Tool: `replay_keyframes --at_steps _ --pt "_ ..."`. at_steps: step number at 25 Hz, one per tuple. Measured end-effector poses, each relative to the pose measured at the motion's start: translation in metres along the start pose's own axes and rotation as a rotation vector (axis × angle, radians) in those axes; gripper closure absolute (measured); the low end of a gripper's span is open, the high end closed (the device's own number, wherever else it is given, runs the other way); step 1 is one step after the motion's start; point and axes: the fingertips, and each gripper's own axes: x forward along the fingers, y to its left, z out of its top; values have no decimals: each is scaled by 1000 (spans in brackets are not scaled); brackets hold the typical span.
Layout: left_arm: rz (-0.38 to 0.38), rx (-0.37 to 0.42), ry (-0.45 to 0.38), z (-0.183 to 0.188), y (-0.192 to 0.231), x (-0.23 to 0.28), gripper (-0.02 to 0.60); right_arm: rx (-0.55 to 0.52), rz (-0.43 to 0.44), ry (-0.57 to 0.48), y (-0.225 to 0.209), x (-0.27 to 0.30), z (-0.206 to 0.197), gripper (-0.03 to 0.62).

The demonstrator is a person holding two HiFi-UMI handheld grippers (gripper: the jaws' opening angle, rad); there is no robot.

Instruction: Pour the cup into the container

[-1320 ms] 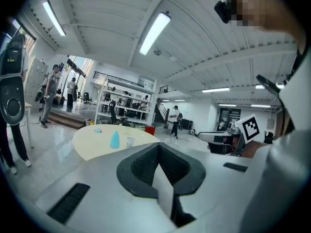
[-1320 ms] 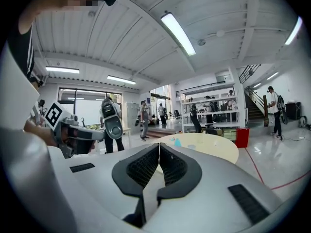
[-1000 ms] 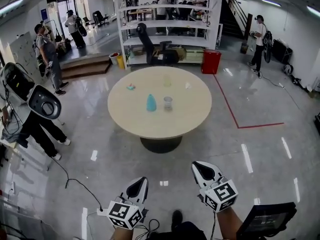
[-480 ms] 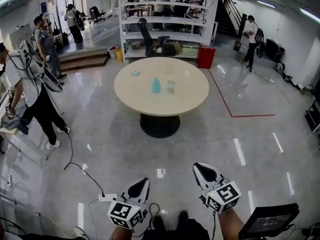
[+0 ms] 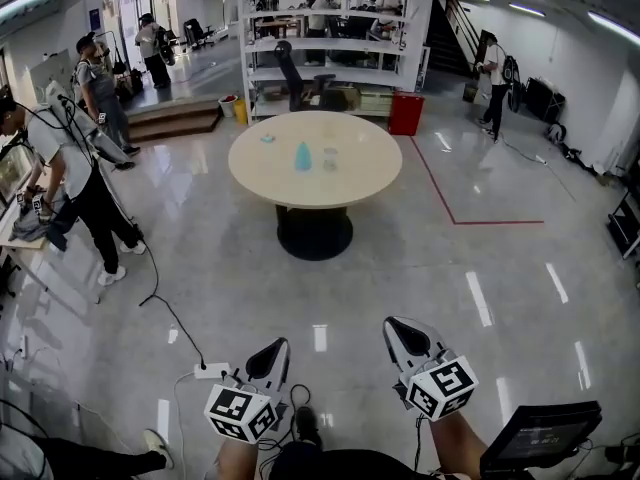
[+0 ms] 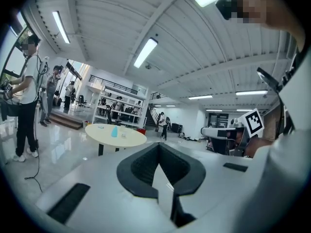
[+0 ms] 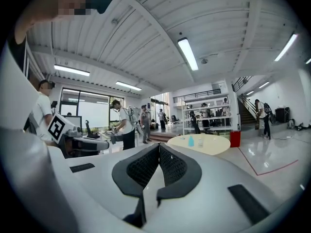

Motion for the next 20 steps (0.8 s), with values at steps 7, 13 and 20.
replay_keyframes --at_steps 7,13,20 --pt "60 9 39 -18 -86 -51 581 52 -29 2 -10 -120 -17 588" --pt "44 56 70 -21 -124 -84 581 57 -33 -17 3 -156 -16 588" --pt "6 83 65 -21 -131 -121 581 24 -43 -35 39 -167 -7 588"
